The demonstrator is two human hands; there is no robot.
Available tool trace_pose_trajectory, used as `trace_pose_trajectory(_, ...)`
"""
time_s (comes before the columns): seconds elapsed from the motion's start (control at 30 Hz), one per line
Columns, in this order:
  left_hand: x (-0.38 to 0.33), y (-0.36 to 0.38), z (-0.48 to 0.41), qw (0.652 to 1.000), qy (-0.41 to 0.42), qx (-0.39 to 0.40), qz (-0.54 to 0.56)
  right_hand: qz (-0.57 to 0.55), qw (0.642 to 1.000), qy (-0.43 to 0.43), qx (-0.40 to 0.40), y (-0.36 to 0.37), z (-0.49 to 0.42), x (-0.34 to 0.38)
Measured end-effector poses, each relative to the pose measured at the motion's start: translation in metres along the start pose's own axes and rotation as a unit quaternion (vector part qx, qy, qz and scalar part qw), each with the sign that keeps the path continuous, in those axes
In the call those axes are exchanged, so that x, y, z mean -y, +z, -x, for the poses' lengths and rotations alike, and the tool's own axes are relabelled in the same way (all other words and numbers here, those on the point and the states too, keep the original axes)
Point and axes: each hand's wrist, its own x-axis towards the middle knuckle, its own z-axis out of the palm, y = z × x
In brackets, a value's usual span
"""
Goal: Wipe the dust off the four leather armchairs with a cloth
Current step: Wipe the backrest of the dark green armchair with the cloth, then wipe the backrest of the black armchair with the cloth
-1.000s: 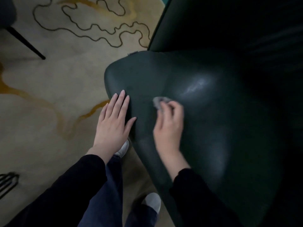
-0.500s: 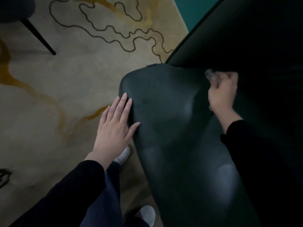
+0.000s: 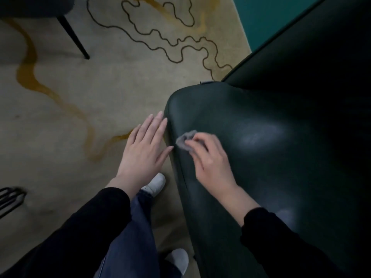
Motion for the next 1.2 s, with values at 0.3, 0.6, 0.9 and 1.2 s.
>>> trace_pose_trajectory(0.3,-0.004,-0.042,0.027,1.000,-0.019,0.002,-0.018,-0.082,0.996,0.022,0.037,-0.048,0.031,0.022)
trace_pose_trajectory(0.6,-0.057,-0.154,0.051,0.999,-0.042,0.016,0.005,-0.176,0.948,0.256,-0.075,-0.160,-0.005,0.068)
trace_pose_trajectory(0.9,-0.083,-0.270,0.058,0.983,-0.138,0.034,0.120,-0.198,0.947,0.245,-0.056,-0.250,-0.040,0.134)
trace_pose_trajectory(1.2,0.000,-0.350,0.010,0.962,-0.218,0.021,0.166,-0.202,0.949,0.241,-0.004,-0.268,-0.145,0.199)
